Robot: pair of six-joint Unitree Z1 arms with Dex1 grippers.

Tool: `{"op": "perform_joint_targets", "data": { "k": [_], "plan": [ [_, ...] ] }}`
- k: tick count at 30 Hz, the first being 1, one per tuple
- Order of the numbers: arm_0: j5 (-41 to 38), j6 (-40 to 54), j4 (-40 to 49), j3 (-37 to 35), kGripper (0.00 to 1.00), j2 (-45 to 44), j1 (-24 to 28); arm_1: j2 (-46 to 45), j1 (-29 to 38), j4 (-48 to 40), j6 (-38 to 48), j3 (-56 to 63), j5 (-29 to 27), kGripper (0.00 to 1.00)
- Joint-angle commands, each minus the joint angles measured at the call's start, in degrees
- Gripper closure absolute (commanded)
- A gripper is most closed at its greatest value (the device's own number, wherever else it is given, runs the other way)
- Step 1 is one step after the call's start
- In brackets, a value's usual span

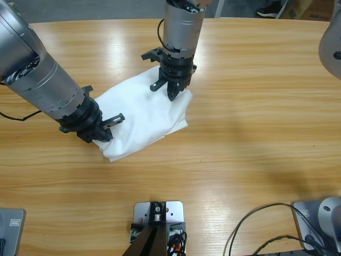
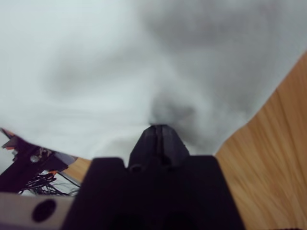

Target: Fold clothes

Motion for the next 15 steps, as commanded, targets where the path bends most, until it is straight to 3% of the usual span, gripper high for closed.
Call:
{"op": "perform_joint_targets", "data": {
  "k": [1,15],
  "plan": [
    [-0.1,0.7,-0.9,1.5,1.000,4.2,0.9,4.5,-0.8,-4.6,-0.4,6.8,0.7,1.000],
    [-1.8,4.5,-5.5,4.4,1.000,10.3,9.8,-3.5,-1.1,-18.8,-0.2,23.4,-1.0,1.000]
  ]
}}
